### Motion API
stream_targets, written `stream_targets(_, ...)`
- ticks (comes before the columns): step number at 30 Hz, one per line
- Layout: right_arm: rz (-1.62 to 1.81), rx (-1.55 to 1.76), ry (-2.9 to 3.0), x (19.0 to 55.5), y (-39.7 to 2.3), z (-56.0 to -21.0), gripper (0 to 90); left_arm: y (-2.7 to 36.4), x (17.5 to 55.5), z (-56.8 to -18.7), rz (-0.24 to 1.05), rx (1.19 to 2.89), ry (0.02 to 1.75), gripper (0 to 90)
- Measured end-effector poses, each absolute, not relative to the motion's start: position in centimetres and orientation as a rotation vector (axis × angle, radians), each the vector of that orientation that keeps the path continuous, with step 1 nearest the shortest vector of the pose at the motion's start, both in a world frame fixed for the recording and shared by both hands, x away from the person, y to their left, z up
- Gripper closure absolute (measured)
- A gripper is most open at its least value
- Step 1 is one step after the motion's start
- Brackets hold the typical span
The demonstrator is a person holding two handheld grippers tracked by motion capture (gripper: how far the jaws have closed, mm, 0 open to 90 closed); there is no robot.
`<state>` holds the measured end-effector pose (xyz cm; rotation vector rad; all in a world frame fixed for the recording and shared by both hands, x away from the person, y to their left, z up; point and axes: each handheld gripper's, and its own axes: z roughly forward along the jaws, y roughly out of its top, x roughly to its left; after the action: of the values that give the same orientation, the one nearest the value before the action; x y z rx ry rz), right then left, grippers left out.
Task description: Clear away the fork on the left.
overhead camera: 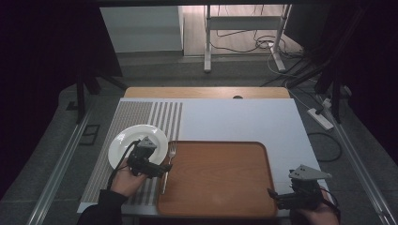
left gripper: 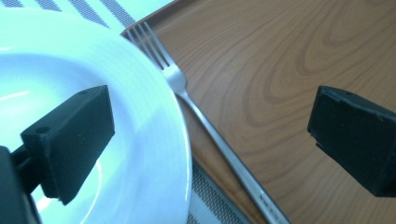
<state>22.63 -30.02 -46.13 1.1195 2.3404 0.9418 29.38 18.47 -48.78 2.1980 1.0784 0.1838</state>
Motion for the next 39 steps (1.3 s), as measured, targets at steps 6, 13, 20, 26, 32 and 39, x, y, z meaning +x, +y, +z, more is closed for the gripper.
stream_targets(6,0.945,1.126,2.339,22.6,-30.1,-46.1,0.0,20.0,28.2,-48.5,0.215,2.172,1.088,0.0)
stream_targets(13,0.947,1.129,2.339,22.7,-30.1,-46.1,0.0,21.8,26.8,-48.5,0.234,2.120,1.118,0.0)
stream_targets(20,0.943,1.131,2.341,22.7,-30.1,-46.1,0.0,23.4,25.3,-48.8,0.261,2.094,1.145,0.0)
stream_targets(26,0.943,1.132,2.340,22.7,-30.1,-46.1,0.0,24.5,24.3,-49.2,0.262,2.069,1.170,0.0)
stream_targets(32,0.947,1.135,2.338,22.8,-30.1,-46.1,0.0,25.5,23.4,-49.3,0.268,2.040,1.185,0.0)
stream_targets(39,0.945,1.137,2.341,22.8,-30.1,-46.1,0.0,26.4,22.3,-48.9,0.309,1.993,1.191,0.0)
